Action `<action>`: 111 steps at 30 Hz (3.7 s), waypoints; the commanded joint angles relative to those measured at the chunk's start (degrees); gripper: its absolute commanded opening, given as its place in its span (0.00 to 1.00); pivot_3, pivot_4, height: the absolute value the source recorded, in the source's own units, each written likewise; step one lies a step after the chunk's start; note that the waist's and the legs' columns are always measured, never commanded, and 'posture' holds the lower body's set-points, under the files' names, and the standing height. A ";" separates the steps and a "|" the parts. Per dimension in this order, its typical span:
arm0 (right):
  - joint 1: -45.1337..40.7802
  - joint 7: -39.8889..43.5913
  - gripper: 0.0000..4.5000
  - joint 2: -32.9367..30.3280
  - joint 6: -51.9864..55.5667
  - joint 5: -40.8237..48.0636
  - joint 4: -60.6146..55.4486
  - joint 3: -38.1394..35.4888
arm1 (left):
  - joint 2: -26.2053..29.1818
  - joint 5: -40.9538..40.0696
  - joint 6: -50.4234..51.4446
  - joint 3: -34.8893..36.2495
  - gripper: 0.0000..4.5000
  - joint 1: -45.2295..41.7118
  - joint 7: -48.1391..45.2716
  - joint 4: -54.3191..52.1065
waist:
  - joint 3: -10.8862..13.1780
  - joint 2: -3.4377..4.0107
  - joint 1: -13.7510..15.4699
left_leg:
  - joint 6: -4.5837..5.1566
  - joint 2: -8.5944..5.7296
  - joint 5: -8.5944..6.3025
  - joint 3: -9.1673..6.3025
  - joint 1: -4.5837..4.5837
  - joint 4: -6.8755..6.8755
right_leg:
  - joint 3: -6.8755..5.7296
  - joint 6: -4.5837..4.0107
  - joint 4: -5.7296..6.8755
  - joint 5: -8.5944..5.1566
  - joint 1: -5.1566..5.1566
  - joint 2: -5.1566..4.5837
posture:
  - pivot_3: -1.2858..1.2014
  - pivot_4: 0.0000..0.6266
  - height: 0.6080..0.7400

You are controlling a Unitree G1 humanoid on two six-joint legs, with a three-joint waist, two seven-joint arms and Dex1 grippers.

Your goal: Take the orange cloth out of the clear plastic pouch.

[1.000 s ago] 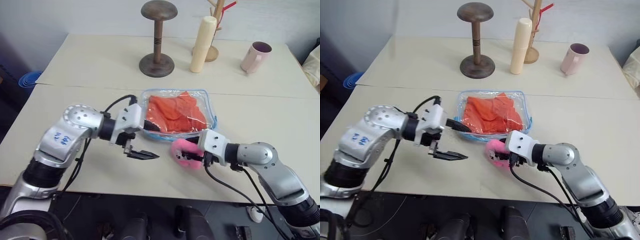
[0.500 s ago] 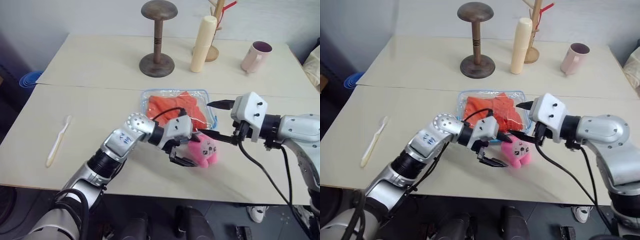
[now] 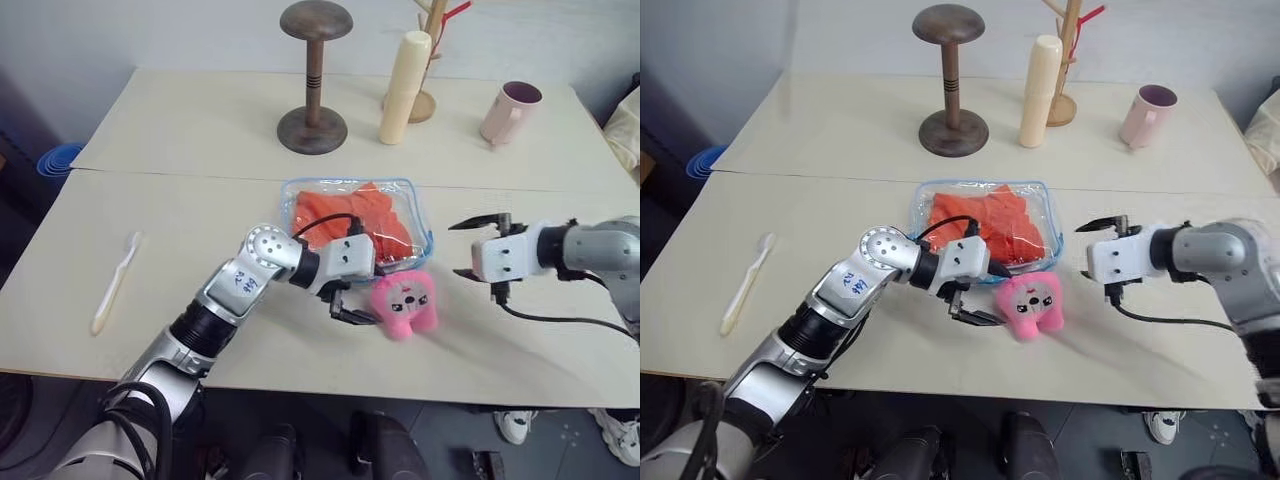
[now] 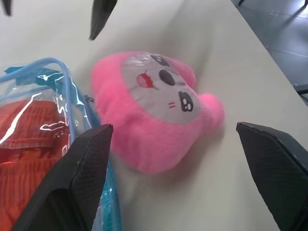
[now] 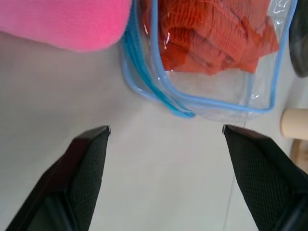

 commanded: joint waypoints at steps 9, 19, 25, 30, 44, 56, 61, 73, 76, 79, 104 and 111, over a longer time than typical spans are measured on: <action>-9.18 -1.98 0.88 5.78 -13.47 -3.81 12.43 4.82 | -3.59 3.32 0.51 -0.57 0.28 0.28 4.62 1.04 | 0.00 0.00 0.18 | 0.00 -0.04 0.00 -0.07 -0.09 0.08 | -0.06 0.00 -0.01 0.00 -0.01 -0.03 | 0.52 0.24 1.00; -10.22 0.35 0.13 4.94 -17.47 -2.31 14.92 4.63 | -1.38 4.39 1.12 0.78 0.00 1.83 5.29 -0.15 | 0.00 0.00 0.00 | 0.00 -0.02 0.00 -0.07 -0.09 0.10 | -0.06 0.00 0.01 0.00 -0.01 -0.03 | 0.52 0.24 1.00; -9.77 -0.53 0.00 4.23 -18.00 -3.67 15.68 3.92 | 4.23 4.89 2.80 4.10 0.00 4.91 6.69 -4.69 | 0.00 0.00 -0.12 | 0.00 -0.01 0.00 -0.07 -0.09 0.11 | -0.05 0.00 0.01 0.00 -0.01 -0.03 | 0.52 0.24 1.00; -9.63 -1.24 0.00 3.70 -19.02 -3.58 16.71 3.65 | 12.72 2.58 6.51 10.57 0.00 10.97 5.94 -12.31 | 0.00 0.01 -0.29 | 0.00 0.03 0.00 -0.07 -0.09 0.11 | -0.02 0.00 0.02 0.00 -0.05 -0.02 | 0.52 0.24 1.00; -9.29 -2.28 0.00 2.34 -25.61 -2.50 19.87 3.53 | 30.11 -7.90 17.73 38.30 0.00 24.97 6.80 -14.04 | 0.01 0.02 -0.42 | -0.01 0.03 -0.01 -0.12 -0.10 0.08 | -0.03 0.00 -0.03 0.00 -0.05 -0.02 | 0.52 0.24 1.00; -5.96 -0.20 0.17 2.25 -24.95 2.90 18.58 3.72 | 32.09 -15.14 20.45 40.96 0.00 27.60 6.76 -14.43 | 0.02 0.03 -0.11 | -0.01 0.02 -0.01 -0.15 -0.09 0.08 | -0.06 0.00 -0.06 0.00 -0.01 -0.05 | 0.52 0.24 1.00; -1.26 2.26 0.54 0.10 -21.10 7.09 13.87 1.85 | 31.33 -15.82 20.93 38.95 0.28 28.71 7.07 -14.57 | 0.02 0.03 -0.15 | -0.01 0.02 -0.01 -0.14 -0.10 0.08 | -0.07 0.00 -0.02 0.00 -0.02 -0.07 | 0.52 0.24 1.00; 33.88 -5.46 1.00 -7.29 40.16 54.33 -34.64 -23.26 | 41.81 -20.45 11.94 37.22 0.88 19.91 -7.61 -15.95 | 0.00 0.06 1.32 | 0.01 -0.02 -0.03 -0.28 -0.08 0.09 | -0.13 -0.01 -0.10 0.00 0.11 -0.16 | 0.52 0.24 1.00; 37.40 -10.51 1.00 -5.94 49.98 62.70 -42.44 -26.90 | 36.92 -13.72 6.89 26.01 0.88 11.25 -5.83 -17.42 | 0.00 0.05 1.65 | 0.02 -0.06 -0.04 -0.29 0.00 0.09 | -0.14 0.00 -0.11 0.00 0.22 -0.18 | 0.52 0.24 1.00; 38.92 -13.94 1.00 -4.21 54.24 64.85 -47.60 -27.53 | 29.61 -4.37 -0.72 15.41 0.88 4.57 -3.06 -14.81 | 0.00 0.01 1.82 | 0.03 -0.10 -0.04 -0.29 0.01 0.09 | -0.19 0.01 -0.10 0.01 0.25 -0.16 | 0.52 0.24 1.00; 41.79 -16.69 1.00 2.13 57.30 54.65 -53.83 -27.70 | 5.43 7.24 -4.84 8.84 0.01 -2.48 4.99 -0.01 | 0.03 -0.08 1.68 | 0.12 -0.14 -0.05 -0.16 -0.08 0.15 | -0.14 0.06 0.00 0.03 0.08 -0.12 | 0.52 0.24 1.00; 35.29 -17.99 0.56 4.37 55.83 46.40 -51.39 -20.44 | 3.18 -0.17 11.25 14.99 0.00 1.76 8.67 -9.76 | 0.03 -0.08 1.42 | 0.11 -0.11 -0.05 -0.18 -0.08 0.20 | -0.11 0.06 0.01 0.03 0.08 -0.10 | 0.52 0.24 1.00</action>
